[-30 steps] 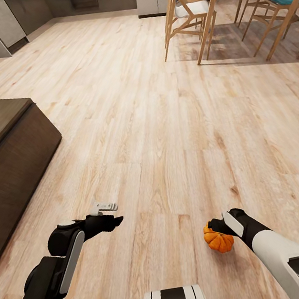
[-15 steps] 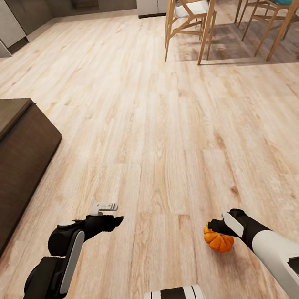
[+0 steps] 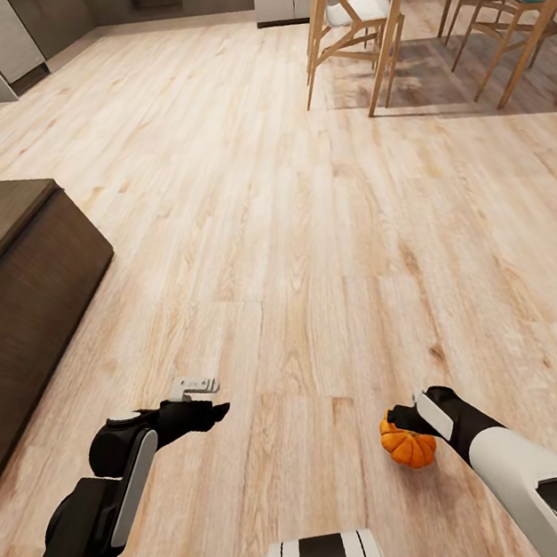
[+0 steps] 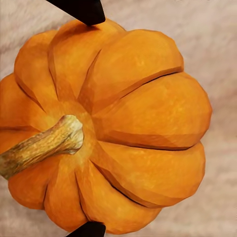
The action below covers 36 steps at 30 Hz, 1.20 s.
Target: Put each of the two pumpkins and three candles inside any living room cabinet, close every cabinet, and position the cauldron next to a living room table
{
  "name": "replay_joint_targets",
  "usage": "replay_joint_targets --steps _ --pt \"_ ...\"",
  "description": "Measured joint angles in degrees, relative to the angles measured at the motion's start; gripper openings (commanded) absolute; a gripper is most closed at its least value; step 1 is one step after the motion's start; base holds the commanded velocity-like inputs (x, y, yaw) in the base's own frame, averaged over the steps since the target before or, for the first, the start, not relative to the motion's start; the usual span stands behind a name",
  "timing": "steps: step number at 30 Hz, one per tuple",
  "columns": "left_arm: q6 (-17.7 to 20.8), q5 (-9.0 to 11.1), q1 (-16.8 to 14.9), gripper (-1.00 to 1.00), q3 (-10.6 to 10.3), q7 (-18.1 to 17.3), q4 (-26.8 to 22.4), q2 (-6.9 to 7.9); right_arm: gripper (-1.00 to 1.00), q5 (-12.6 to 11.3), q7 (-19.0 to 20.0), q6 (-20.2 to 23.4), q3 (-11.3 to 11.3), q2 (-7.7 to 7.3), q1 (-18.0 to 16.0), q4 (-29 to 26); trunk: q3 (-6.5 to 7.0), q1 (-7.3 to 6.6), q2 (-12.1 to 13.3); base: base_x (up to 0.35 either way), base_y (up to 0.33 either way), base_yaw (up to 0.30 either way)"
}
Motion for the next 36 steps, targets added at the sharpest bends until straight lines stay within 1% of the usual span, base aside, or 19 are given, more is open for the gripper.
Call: replay_joint_targets --steps 5,6,36 --pt "0.00 0.00 0.00 1.00 0.00 0.00 0.00 0.00 1.00 0.34 -0.06 0.03 0.06 0.09 0.00 -0.06 0.00 0.00 0.00 0.000 0.000 0.000" --pt "0.00 0.00 0.00 1.00 0.00 0.00 0.00 0.01 -1.00 0.34 -0.07 0.04 0.06 0.10 0.00 -0.07 0.00 0.00 0.00 0.000 0.000 0.000" --pt "0.00 -0.02 0.00 1.00 -0.01 -0.09 0.00 0.02 -1.00 0.45 -0.06 -0.01 0.09 0.13 0.00 -0.02 0.00 0.00 0.00 0.000 0.000 0.000"
